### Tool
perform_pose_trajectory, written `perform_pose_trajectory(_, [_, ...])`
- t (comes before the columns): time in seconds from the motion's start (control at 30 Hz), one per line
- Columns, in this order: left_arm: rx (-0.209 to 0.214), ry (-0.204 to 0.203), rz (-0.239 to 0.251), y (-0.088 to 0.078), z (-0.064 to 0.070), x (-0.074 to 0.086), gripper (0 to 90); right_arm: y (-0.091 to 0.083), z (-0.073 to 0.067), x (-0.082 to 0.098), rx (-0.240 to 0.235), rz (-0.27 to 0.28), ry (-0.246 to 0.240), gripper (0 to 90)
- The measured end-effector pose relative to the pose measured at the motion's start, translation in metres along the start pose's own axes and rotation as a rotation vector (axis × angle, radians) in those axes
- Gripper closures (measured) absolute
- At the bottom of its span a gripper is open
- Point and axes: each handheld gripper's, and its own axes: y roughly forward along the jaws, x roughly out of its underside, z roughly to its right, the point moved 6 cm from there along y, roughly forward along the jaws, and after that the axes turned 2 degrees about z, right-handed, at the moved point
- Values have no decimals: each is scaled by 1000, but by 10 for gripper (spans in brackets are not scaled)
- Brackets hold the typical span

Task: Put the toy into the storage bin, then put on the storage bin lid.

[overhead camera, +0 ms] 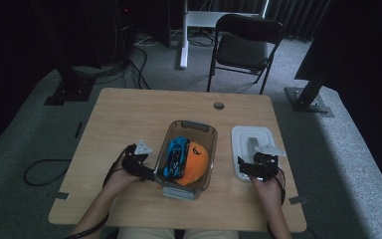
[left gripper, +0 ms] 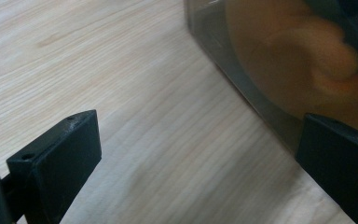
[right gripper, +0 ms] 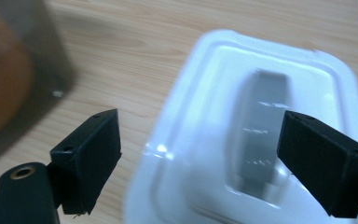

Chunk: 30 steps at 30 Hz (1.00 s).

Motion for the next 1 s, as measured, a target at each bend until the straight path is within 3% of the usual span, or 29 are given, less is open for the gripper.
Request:
perform_pose_trajectory(0.17, [14, 26, -8, 2, 11, -2, 11, 4, 17, 8, 34, -38, 35, 134])
perform_pose_trajectory(0.37, [23, 47, -12, 5, 20, -5, 11, 11, 27, 13, 58, -57, 59, 138])
perform_pose_trajectory(0.6, [62, 68, -18, 8, 36, -8, 11, 18, 34, 15, 61, -65, 79, 172])
perform_pose_trajectory(1.0, [98, 86, -17, 14, 52, -10, 11, 35, 41, 18, 61, -103, 98, 216])
